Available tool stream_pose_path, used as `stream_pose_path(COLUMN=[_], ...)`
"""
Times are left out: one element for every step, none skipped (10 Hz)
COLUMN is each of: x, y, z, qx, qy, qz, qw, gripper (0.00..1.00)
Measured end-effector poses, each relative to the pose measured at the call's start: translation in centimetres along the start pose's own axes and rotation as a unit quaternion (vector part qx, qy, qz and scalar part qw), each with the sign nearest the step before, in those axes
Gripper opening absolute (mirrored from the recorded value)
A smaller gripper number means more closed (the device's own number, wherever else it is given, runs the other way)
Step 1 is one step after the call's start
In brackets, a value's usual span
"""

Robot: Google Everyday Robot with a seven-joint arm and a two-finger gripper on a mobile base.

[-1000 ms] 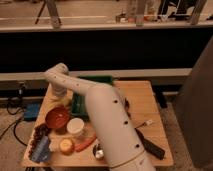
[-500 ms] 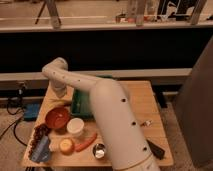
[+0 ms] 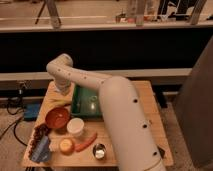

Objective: Place banana in tray

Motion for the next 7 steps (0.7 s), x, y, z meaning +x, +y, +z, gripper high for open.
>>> stream_pose_path(x=[-0.6,-1.3,-1.9,-2.0,-1.9,-2.1,-2.3], y=[-0.5,-1.2,-1.7,-1.8,-1.9,-2.0,-2.1], z=[0.6,1.2,1.6,1.7,2.0,2.3,2.5], qx=[-0.010,-0.018,-0.024,-0.029,-0.037,-0.039,-0.042], qy=[-0.003,-0.007,-0.012,-0.013,-0.013,-0.016,-0.018], qz=[-0.005,-0.011,-0.017,-0.020,-0.023,-0.025,-0.027], qw=[0.9999,0.9998,0.9995,0.9993,0.9990,0.9988,0.9986], gripper=[0.43,0.53,0.63,0.70,0.79,0.80,0.80])
